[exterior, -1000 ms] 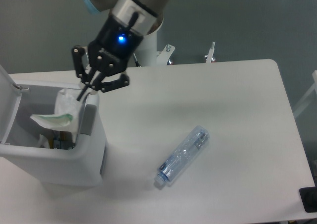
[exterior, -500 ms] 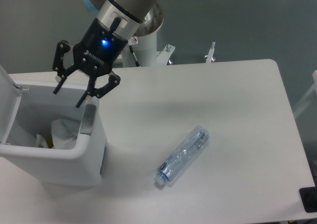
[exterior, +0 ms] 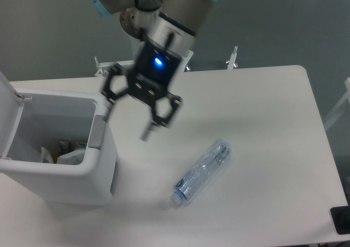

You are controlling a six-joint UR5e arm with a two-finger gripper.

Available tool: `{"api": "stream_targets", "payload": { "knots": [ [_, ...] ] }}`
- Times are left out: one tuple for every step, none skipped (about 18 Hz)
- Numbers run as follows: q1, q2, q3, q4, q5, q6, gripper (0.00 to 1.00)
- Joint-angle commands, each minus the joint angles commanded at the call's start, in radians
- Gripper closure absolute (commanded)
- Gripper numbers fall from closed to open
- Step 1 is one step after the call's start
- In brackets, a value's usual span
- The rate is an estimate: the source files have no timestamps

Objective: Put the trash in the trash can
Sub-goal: 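Move the gripper back over the clear plastic bottle and lower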

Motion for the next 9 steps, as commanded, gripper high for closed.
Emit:
{"api": "stream_targets", "payload": {
  "knots": [
    [0.000,-0.029,0.012,0.000,0.016,0.002,0.05],
    [-0.002,-0.054,0.019,0.002,0.020,0.008,0.05],
    [-0.002,-0.071,0.017,0.000,0.026,0.032,0.05],
    [-0.002,-0.088,0.011,-0.003,0.043,0.061,0.05],
    [-0.009,-0.104,0.006,-0.005,0.078,0.086,0.05],
    [-0.029,-0.127,0.005,-0.005,0.124,0.104,0.05],
    [-0.050,-0.149,0.006,-0.005,0.185,0.113,0.05],
    [-0.067,-0.169,0.005,-0.005,0.254,0.115,0.05],
    [-0.090,-0.187,0.003,-0.006,0.319,0.115,0.05]
  ]
}}
